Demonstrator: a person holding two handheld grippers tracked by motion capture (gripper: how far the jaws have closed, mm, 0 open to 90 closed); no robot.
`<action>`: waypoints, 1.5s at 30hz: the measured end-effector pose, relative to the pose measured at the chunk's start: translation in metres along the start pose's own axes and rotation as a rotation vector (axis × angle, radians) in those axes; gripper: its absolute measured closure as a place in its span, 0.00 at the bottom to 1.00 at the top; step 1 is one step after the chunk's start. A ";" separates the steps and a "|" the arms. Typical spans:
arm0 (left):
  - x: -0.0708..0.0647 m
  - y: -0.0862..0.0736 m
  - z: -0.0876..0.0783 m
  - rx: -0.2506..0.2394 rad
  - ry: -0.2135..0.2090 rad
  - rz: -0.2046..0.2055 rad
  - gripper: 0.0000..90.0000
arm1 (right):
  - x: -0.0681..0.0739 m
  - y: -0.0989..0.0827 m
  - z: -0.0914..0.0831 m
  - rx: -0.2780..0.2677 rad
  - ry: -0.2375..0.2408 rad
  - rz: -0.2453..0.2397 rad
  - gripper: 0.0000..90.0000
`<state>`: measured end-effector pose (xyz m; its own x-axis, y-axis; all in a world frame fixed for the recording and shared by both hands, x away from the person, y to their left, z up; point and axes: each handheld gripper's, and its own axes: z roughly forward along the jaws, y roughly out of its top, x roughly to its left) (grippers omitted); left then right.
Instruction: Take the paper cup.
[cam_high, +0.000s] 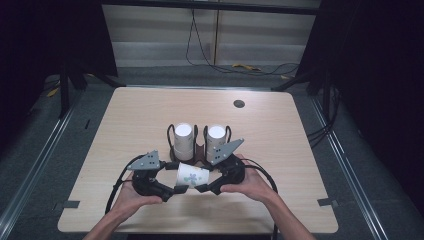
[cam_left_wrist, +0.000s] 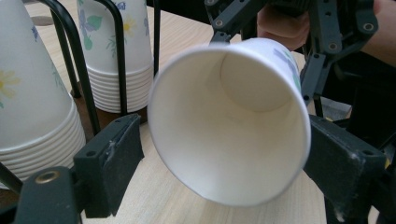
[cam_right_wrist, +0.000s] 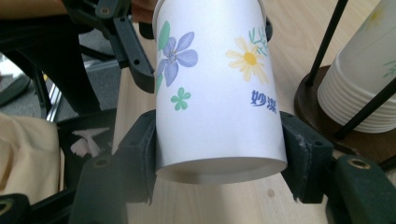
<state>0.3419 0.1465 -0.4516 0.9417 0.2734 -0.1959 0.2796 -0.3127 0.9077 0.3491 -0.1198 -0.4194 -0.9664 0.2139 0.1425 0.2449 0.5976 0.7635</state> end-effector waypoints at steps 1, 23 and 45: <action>0.000 0.000 -0.001 -0.004 -0.002 0.001 0.18 | 0.000 0.000 -0.001 -0.011 0.001 0.003 0.42; 0.001 0.001 -0.005 -0.038 0.002 -0.025 0.18 | -0.002 -0.010 0.002 -0.119 0.013 0.026 0.42; 0.002 0.001 -0.008 -0.064 -0.008 -0.035 0.22 | -0.004 -0.022 0.005 -0.228 0.034 0.039 0.42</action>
<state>0.3426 0.1537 -0.4484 0.9331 0.2756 -0.2311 0.3005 -0.2442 0.9220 0.3476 -0.1293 -0.4399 -0.9596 0.2046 0.1932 0.2620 0.3989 0.8788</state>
